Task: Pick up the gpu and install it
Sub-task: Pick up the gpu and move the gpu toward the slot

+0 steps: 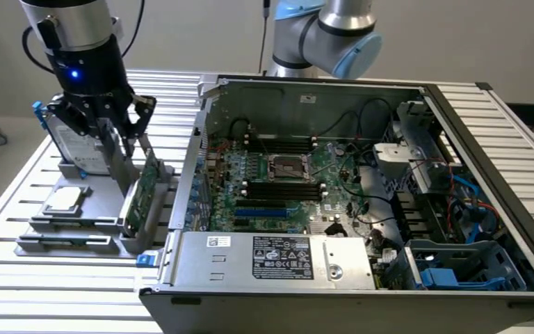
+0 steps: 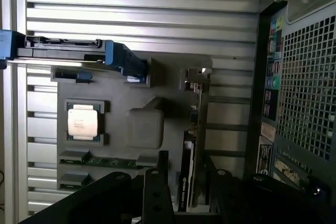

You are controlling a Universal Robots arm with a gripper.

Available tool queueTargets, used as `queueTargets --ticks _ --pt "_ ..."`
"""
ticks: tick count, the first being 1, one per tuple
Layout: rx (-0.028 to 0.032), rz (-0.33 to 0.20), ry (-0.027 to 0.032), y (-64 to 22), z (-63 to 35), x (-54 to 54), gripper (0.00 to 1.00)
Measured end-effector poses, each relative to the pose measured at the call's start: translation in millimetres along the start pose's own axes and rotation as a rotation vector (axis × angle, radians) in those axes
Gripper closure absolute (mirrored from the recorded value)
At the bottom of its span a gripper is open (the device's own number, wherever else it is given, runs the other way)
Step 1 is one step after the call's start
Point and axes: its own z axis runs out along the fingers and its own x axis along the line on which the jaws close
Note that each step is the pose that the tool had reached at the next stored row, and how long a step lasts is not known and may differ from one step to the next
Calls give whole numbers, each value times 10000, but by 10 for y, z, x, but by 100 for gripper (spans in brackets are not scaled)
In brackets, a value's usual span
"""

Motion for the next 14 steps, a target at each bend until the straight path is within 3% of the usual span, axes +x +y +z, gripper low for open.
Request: queueTargets --ticks 14 --pt "1 -32 5 -297 256 4 64"
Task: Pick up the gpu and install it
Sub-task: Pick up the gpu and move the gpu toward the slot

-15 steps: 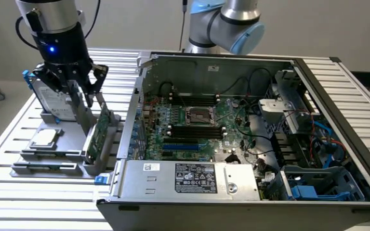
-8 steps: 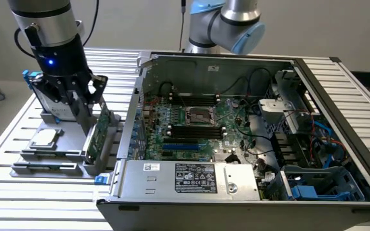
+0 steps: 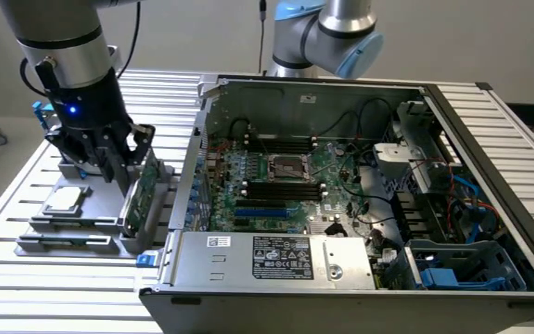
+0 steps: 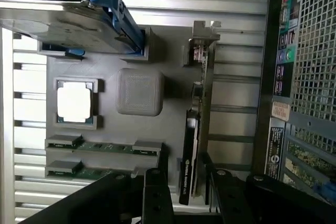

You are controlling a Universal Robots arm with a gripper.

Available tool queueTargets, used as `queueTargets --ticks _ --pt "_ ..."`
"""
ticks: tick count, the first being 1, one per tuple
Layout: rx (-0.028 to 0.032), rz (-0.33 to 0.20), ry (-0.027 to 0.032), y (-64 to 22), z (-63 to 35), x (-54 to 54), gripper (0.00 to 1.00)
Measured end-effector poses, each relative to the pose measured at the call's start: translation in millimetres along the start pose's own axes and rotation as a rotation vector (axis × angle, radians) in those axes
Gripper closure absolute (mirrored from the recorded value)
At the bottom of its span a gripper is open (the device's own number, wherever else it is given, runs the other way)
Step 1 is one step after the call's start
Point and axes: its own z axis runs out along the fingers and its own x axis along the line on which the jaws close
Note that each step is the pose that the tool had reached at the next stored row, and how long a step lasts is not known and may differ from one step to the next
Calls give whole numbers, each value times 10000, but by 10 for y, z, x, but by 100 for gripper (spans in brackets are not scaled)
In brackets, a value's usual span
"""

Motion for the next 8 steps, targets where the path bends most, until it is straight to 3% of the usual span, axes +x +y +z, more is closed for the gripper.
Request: queueTargets --ticks 4,8 --pt "10 -26 -16 -43 57 -9 64" --pt "46 -36 -99 -55 96 -41 64"
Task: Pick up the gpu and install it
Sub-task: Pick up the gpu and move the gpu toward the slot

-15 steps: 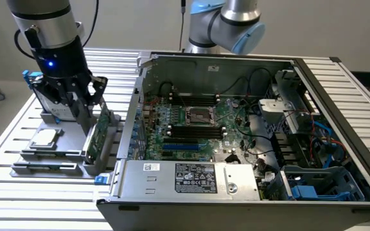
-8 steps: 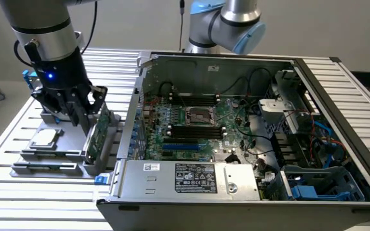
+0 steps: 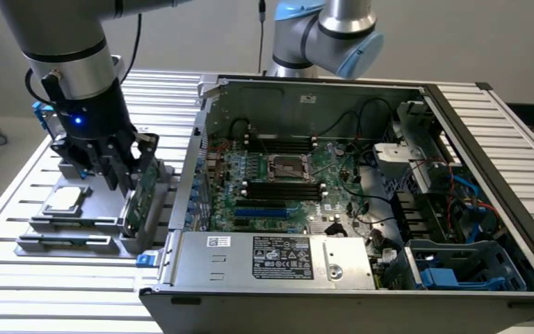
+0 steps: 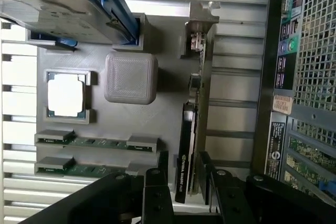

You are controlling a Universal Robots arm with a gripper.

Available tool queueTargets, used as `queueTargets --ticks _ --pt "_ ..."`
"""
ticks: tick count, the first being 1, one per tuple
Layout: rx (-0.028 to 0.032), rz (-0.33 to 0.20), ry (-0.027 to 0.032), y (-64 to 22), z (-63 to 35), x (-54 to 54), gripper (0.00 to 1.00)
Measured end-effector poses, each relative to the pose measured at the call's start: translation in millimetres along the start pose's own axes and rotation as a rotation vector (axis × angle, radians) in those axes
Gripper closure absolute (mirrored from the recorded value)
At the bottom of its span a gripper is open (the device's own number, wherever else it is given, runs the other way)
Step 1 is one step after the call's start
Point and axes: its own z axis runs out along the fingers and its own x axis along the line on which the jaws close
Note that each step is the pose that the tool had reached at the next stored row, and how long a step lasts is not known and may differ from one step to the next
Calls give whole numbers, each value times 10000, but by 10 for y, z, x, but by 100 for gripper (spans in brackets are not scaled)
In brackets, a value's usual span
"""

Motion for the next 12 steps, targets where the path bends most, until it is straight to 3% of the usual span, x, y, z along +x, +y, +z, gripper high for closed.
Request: queueTargets --ticks 7,12 --pt "36 0 -129 0 111 -6 64" --pt "38 1 -165 19 191 -10 64"
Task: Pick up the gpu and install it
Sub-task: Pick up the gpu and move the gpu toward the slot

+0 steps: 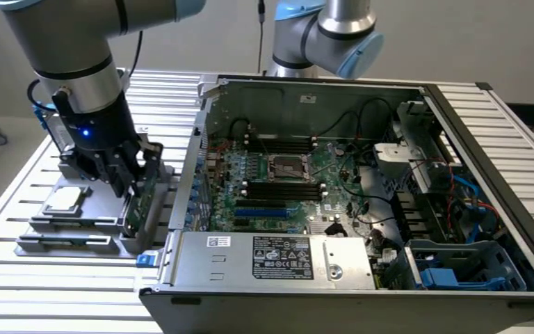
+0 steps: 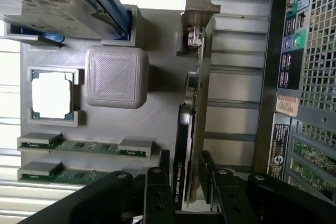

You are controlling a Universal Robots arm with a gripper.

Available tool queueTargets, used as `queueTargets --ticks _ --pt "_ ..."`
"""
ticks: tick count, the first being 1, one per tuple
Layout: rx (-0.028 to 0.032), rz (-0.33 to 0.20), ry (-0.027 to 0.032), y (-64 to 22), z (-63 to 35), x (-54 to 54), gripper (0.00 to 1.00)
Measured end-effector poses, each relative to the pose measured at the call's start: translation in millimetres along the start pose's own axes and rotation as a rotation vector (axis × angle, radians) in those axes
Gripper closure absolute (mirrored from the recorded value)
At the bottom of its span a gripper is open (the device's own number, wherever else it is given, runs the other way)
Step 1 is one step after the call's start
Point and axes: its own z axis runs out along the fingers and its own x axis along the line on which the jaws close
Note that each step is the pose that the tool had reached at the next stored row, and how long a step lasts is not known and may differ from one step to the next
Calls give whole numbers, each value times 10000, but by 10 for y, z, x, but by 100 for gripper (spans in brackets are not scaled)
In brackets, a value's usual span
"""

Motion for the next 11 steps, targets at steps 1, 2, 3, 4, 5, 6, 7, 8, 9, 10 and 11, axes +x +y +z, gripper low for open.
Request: queueTargets --ticks 1,2,3,4,5,6,7,8,9,10,11 --pt "0 2 -4 6 12 -1 64" --pt "1 3 -10 12 22 -2 64" --pt "2 5 -17 17 29 -3 64" --pt "0 10 -26 23 35 -3 64" --pt "-2 14 -41 32 40 -4 64" --pt "-6 20 -54 40 43 -4 64" --pt "-9 25 -71 49 45 -4 64" --pt "-16 29 -89 59 47 -5 64" --pt "-28 32 -101 68 48 -5 64" --pt "-42 41 -109 78 50 -6 64" --pt "-55 53 -114 87 54 -6 64"
